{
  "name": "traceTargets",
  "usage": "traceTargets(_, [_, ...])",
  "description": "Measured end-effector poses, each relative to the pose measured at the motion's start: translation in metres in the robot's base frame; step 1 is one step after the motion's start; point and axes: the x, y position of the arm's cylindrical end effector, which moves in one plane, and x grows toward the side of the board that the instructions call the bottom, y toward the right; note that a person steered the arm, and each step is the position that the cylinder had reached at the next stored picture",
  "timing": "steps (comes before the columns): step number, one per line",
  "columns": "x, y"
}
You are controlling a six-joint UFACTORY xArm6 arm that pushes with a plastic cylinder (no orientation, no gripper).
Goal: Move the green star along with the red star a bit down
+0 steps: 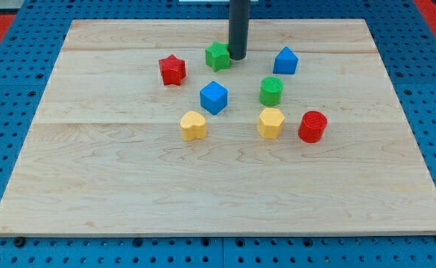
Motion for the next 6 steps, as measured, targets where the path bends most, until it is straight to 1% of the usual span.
traceTargets(2, [0.0,-0.05])
traceTargets(3, [0.002,-0.063])
traceTargets(5, [0.03,-0.066])
traceTargets(6, [0.052,-0.078])
